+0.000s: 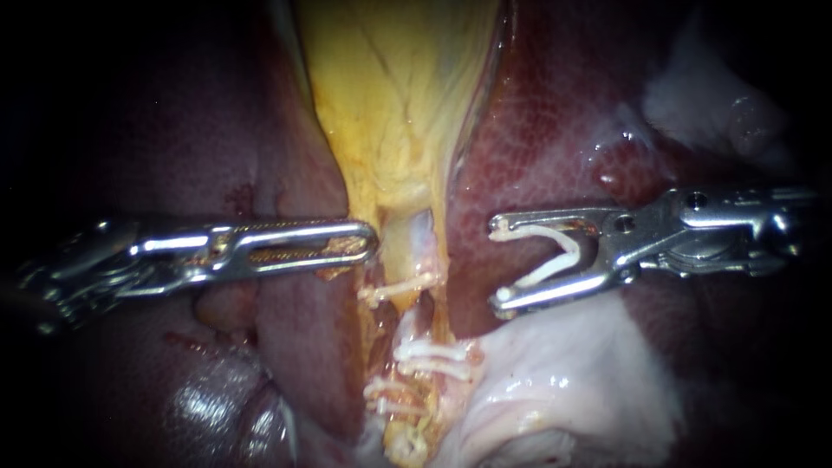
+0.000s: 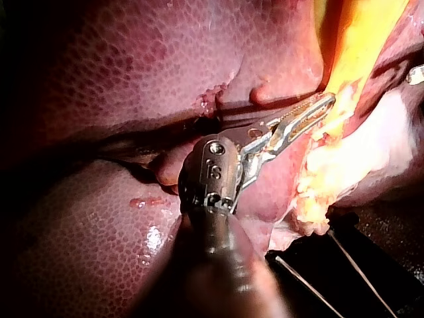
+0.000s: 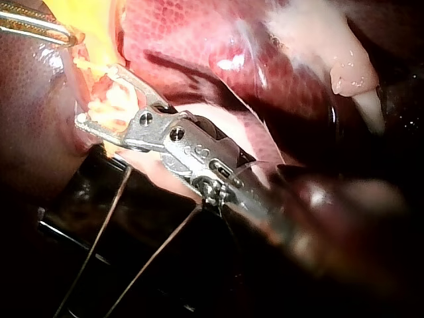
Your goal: Clipping third clip right tube
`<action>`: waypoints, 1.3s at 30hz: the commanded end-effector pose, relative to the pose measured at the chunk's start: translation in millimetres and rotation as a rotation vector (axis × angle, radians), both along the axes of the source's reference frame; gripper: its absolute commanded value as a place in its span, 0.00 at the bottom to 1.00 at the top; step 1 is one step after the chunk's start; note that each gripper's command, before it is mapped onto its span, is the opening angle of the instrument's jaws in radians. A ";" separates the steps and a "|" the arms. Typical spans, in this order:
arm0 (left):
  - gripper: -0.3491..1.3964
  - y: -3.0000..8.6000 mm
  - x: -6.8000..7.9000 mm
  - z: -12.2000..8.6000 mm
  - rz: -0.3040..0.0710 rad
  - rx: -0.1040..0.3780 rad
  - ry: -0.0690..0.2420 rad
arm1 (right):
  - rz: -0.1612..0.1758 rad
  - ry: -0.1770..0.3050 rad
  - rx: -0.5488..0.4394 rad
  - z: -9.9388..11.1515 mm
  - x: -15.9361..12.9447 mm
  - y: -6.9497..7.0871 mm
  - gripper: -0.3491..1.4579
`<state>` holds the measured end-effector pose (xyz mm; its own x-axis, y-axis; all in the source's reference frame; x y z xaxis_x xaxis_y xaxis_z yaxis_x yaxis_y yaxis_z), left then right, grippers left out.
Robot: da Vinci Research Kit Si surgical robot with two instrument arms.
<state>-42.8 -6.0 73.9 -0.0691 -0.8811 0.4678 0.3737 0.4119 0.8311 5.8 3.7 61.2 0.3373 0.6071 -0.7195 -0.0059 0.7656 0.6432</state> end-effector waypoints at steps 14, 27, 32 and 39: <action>0.00 3.3 7.3 -5.5 -0.052 0.019 -0.013 | -0.065 -0.037 0.027 9.3 3.0 -4.8 0.52; 0.00 3.2 8.1 -6.5 -0.064 0.006 -0.017 | -0.097 -0.048 0.123 15.5 8.6 -6.7 0.52; 0.00 3.4 8.2 -6.0 -0.063 0.006 -0.017 | -0.121 0.020 0.201 14.7 10.1 -8.2 0.52; 0.00 4.0 9.0 -4.9 -0.071 0.005 -0.011 | -0.157 0.097 0.265 12.7 10.7 -8.9 0.50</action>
